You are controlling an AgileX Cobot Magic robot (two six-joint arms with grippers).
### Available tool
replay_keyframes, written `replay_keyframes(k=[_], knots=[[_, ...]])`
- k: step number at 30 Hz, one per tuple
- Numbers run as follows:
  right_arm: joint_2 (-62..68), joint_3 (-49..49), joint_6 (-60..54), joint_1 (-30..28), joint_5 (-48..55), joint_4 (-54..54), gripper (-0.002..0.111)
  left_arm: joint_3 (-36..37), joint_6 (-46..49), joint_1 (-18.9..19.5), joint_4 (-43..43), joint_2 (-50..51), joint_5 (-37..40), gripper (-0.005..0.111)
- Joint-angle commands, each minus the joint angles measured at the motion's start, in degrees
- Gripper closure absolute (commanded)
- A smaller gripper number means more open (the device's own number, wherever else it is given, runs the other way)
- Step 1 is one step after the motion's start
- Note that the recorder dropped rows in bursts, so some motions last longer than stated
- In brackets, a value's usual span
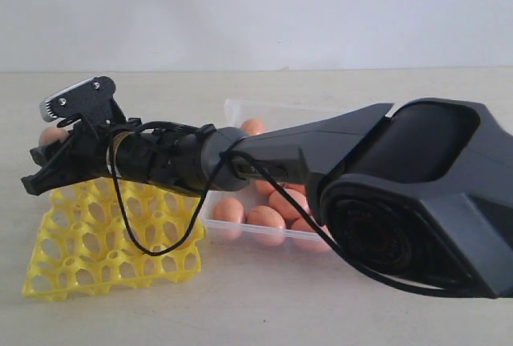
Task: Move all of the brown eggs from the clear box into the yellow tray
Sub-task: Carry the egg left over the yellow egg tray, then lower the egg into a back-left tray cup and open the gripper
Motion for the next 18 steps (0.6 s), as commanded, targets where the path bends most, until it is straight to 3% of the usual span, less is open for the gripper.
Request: replay_keyframes(k=[1,18], knots=[[-0.3,-0.3,-0.4,-0.7,-0.7,-0.3,0.108,0.2,-0.1,-0.3,-0.1,-0.1,-0.1,0.085],[3.1,-6.6,3.6,-0.7,1.4,-2.4,0.108,0.2,-0.1,-0.3,-0.1,-0.1,-0.1,0.085]])
